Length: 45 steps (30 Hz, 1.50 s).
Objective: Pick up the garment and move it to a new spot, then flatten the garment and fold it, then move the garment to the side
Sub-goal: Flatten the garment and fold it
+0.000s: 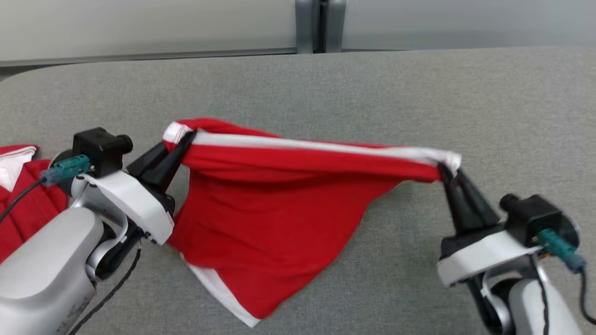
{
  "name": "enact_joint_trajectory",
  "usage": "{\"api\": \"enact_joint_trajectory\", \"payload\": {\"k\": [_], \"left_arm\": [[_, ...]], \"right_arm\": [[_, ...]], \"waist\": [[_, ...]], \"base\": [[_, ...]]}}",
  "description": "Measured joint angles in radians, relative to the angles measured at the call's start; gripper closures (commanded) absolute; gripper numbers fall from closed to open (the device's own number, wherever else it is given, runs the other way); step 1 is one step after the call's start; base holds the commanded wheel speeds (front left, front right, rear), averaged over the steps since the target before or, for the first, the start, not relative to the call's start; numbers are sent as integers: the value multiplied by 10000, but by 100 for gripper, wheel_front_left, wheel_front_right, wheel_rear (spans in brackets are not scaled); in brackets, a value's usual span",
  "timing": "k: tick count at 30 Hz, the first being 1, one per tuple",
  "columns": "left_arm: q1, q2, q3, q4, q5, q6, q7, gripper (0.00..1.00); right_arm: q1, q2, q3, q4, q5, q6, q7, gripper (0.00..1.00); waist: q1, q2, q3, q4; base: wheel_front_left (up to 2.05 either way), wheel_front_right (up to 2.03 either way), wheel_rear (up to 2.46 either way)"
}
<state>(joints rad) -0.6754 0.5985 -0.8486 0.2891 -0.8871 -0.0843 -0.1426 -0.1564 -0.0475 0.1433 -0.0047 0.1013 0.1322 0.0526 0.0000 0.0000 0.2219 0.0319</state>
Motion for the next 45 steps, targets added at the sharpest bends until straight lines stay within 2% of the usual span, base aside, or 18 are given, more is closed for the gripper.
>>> {"api": "enact_joint_trajectory", "payload": {"k": [6,13,16,20,25,31,36,38,39,45], "left_arm": [[-466,65,612,-1333,117,577,-527,100],[-1150,-100,1225,-2383,136,1256,-621,100],[-1337,-236,1290,-2481,121,1429,-535,100],[-1528,-368,1346,-2297,-40,1434,-424,100],[-1823,-506,1313,-1808,-217,1185,-259,100],[-2773,-984,1354,-485,-301,491,-428,100],[-4206,-1766,1515,1409,-92,-33,-894,100],[-4798,-2056,1670,2184,46,-138,-1058,100],[-4798,-2056,1670,2184,46,-138,-1058,100],[-5457,-2878,1833,4493,230,-382,-1174,100]], "right_arm": [[-808,-23,-811,-1450,-546,2,364,100],[-1838,-616,-1419,-2437,-569,6,1064,100],[-2164,-811,-1609,-2644,-424,13,1310,100],[-2457,-953,-1624,-2633,-215,15,1572,100],[-2834,-941,-1615,-2328,2,15,1778,100],[-4029,-940,-1463,-1381,136,15,1916,100],[-5964,-880,-1248,196,136,13,1766,100],[-6806,-752,-1112,961,161,10,1542,100],[-6806,-752,-1112,961,161,10,1542,100],[-8373,-326,-844,3708,309,6,602,100]], "waist": [[0,0,-502,-182],[0,0,-1102,-404],[0,0,-1237,-471],[0,0,-1224,-541],[0,0,-970,-582],[0,0,-300,-559],[0,0,427,-524],[0,0,704,-520],[0,0,704,-520],[0,0,1141,-625]], "base": [[0,0,0],[0,0,0],[0,0,0],[0,0,0],[0,0,0],[0,0,0],[0,0,0],[0,0,0],[0,0,0],[0,0,0]]}}
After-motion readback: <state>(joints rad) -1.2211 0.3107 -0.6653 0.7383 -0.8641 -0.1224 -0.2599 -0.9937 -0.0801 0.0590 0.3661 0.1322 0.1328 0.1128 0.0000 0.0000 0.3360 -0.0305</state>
